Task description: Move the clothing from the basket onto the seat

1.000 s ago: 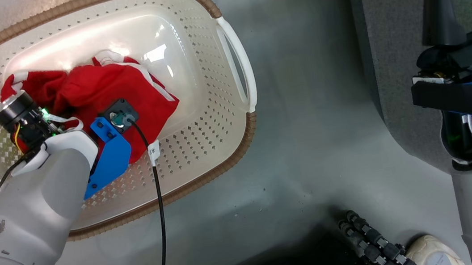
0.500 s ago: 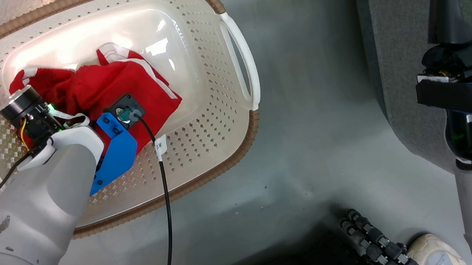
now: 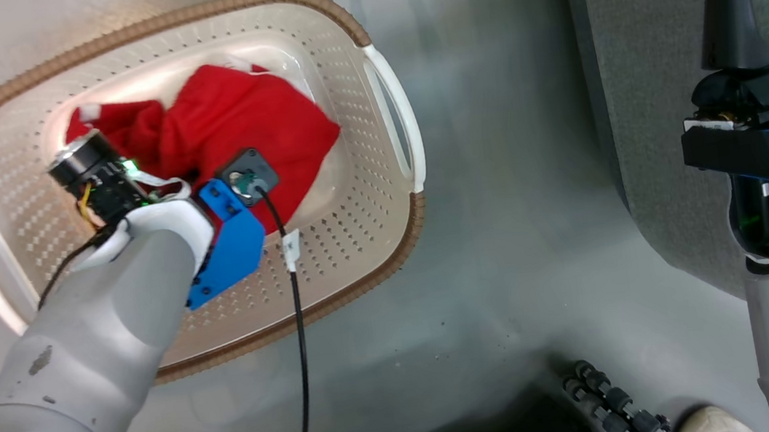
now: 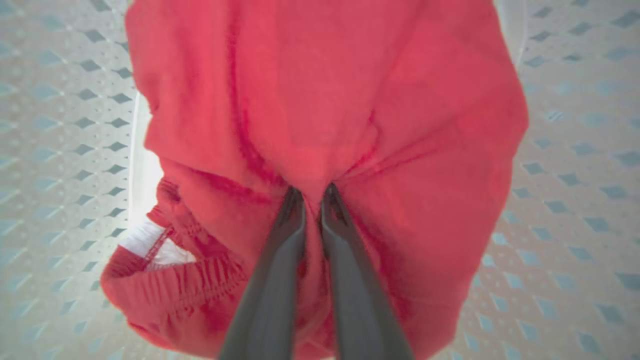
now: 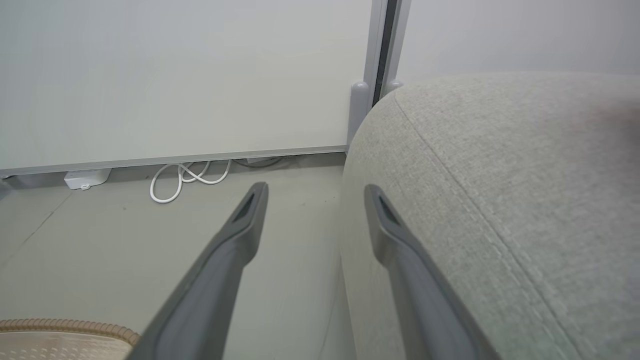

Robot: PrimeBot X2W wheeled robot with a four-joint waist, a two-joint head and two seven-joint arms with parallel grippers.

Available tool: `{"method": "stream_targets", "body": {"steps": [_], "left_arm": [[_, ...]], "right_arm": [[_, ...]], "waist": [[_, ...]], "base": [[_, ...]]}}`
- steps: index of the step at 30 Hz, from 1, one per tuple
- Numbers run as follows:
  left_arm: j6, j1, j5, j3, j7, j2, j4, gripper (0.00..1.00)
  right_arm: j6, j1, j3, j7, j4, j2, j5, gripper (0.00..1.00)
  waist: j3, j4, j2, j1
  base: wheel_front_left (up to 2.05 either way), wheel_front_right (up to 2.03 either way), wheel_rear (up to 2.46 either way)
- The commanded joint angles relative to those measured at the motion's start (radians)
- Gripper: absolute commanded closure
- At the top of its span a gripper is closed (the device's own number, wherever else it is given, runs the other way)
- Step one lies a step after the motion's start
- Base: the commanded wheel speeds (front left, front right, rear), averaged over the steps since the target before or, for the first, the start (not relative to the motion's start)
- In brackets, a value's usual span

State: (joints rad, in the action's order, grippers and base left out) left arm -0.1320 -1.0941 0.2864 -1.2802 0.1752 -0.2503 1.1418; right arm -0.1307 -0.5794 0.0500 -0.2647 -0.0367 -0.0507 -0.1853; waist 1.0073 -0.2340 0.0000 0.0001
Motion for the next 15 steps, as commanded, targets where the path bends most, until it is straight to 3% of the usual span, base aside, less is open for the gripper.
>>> {"method": "stream_targets", "body": {"steps": [1,15], "left_arm": [[0.003,0.001,0.010,-0.002,-0.011,0.004,-0.004,1.00],[0.003,0.032,0.081,-0.002,-0.203,0.108,-0.029,1.00]], "right_arm": [[0.000,-0.005,0.004,0.001,0.005,0.001,0.005,0.00],[0.000,0.027,0.024,0.001,0.022,0.000,0.070,0.00]], "waist": [[-0.020,0.014,0.0000,-0.0001],[-0.202,0.111,0.0000,-0.0001]], "base": [[0.00,0.00,0.00],[0.00,0.00,0.00]]}}
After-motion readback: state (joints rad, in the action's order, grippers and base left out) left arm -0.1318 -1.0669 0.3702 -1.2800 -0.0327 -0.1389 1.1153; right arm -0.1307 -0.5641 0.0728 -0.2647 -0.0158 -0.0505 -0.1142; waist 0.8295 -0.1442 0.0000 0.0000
